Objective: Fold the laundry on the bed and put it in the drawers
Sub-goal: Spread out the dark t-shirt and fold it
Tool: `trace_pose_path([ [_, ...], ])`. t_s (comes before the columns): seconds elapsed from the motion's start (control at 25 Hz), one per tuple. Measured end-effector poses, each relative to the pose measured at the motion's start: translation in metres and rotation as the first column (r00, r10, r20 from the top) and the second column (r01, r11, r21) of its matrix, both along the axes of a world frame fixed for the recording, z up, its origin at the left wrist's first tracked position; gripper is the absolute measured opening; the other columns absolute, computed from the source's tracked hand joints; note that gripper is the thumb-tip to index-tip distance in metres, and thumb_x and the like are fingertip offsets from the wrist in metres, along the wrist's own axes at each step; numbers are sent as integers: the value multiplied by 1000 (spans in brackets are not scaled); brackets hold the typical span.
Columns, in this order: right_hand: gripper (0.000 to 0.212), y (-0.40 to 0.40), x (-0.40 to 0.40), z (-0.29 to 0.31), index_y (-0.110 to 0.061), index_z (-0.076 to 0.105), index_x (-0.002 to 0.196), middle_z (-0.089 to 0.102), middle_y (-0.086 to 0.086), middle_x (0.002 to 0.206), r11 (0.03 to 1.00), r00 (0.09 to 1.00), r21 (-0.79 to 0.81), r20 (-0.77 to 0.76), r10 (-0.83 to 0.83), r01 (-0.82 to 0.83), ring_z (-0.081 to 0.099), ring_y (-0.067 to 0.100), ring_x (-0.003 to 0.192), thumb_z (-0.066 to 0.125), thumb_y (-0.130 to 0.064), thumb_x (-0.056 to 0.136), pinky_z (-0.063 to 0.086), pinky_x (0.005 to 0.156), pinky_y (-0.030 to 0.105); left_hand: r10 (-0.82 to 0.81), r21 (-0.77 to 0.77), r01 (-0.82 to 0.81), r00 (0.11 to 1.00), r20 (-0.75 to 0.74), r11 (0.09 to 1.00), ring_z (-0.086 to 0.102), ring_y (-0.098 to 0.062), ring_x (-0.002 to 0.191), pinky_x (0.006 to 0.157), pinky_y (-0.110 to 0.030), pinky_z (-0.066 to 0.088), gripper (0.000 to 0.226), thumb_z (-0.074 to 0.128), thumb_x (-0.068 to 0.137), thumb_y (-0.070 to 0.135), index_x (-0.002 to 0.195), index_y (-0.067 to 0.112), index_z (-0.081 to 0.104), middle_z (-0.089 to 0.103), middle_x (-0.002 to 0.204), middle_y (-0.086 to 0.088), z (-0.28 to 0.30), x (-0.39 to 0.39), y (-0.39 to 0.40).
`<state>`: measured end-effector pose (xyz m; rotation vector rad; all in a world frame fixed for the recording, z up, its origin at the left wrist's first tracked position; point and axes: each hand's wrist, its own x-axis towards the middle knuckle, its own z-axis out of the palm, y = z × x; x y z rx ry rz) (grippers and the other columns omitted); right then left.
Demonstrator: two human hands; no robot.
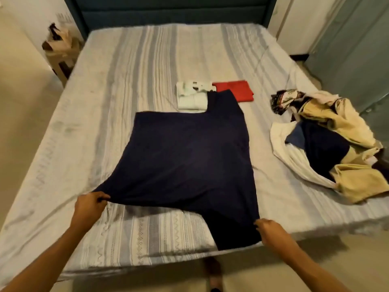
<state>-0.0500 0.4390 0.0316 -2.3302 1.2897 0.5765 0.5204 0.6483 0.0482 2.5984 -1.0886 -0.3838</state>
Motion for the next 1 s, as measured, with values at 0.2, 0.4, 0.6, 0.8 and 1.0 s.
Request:
trace_pose_path([
  [0.2,43,63,7,-69,-12,59,135,63,11,132,966,931,154,-271,244,-208,64,32,117,50,0,94,49,84,39,44,171,-36,998,-42,985,69,-37,71,63,-40,53,22,73,86,-3,97,13,83,77,86,-16,-99,-13,63],
  [0.4,18,38,7,-30,-24,65,97,68,4,102,992,967,122,-248,56,-26,65,28,89,50,-29,90,45,69,32,58,260,-42,997,-54,965,68,-39,76,64,-41,52,31,73,86,-2,116,7,76,75,97,-21,-87,-20,84],
  [0.6,7,-33,20,-32,-20,69,96,74,8,106,661,624,278,220,-750,697,69,29,97,63,-23,96,58,90,44,75,66,-51,895,-440,996,73,-21,71,74,-39,60,9,69,97,15,97,17,77,77,81,-3,-59,-79,29],
  [0.8,43,-95,45,-76,-10,58,140,61,12,133,119,37,637,141,-989,762,61,36,122,61,-34,104,54,101,51,331,274,-277,185,-926,921,77,-26,95,87,-41,62,41,69,98,40,113,3,71,76,108,-19,-90,-195,-72],
  [1.0,33,-136,46,-108,-4,71,119,74,7,107,67,-10,700,105,-994,711,68,26,95,74,-26,95,55,74,36,394,393,-387,-80,-915,834,72,-25,108,82,-35,62,44,75,89,52,105,12,67,72,113,-8,-122,-280,-123],
])
